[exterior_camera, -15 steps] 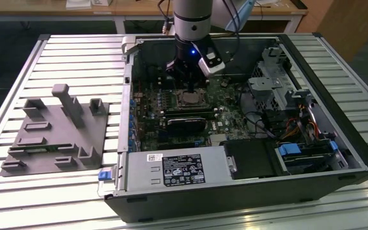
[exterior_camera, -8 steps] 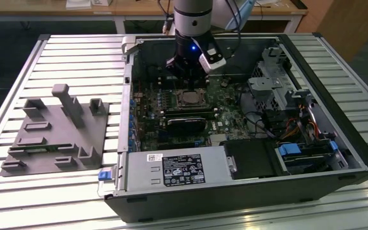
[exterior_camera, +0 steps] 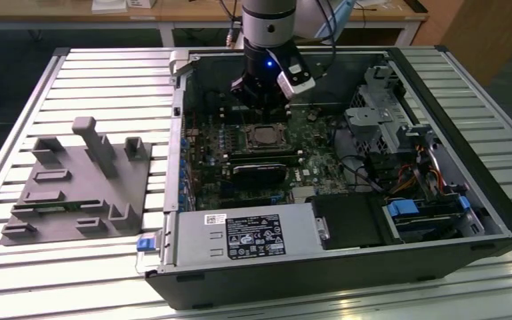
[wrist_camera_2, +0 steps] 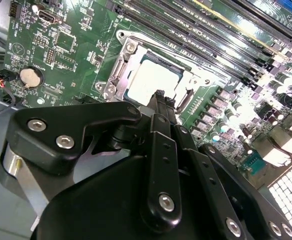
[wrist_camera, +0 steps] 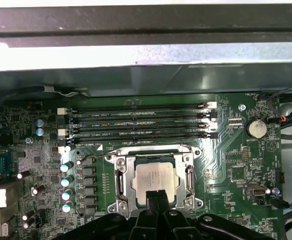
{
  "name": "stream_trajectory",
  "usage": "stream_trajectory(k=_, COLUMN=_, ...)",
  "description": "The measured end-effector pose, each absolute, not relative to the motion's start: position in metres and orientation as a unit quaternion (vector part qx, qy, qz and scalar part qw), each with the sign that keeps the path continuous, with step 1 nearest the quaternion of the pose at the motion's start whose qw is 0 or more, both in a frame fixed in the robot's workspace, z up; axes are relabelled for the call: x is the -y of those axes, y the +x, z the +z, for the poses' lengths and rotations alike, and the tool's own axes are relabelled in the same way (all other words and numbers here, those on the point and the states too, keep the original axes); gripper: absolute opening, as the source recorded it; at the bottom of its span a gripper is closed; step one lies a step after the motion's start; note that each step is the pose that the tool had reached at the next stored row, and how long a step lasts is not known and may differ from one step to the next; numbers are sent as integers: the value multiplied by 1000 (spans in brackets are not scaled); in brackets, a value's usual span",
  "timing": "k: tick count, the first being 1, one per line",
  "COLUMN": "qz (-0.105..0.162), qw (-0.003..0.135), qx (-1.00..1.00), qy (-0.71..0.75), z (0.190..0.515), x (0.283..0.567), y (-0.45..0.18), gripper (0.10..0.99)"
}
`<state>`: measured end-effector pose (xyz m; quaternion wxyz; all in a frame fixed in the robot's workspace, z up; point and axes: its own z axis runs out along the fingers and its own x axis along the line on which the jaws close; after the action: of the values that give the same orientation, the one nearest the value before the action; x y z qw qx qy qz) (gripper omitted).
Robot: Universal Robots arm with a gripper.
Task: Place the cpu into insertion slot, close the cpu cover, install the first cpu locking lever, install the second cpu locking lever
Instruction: 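Install the first cpu locking lever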
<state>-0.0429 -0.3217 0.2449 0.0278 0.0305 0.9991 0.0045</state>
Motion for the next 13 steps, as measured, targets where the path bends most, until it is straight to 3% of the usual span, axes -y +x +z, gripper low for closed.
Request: stream_trajectory(k=13, qz=4, qw=28, qx=-999, qy=31, z=245, x=322, y=-50, gripper=106)
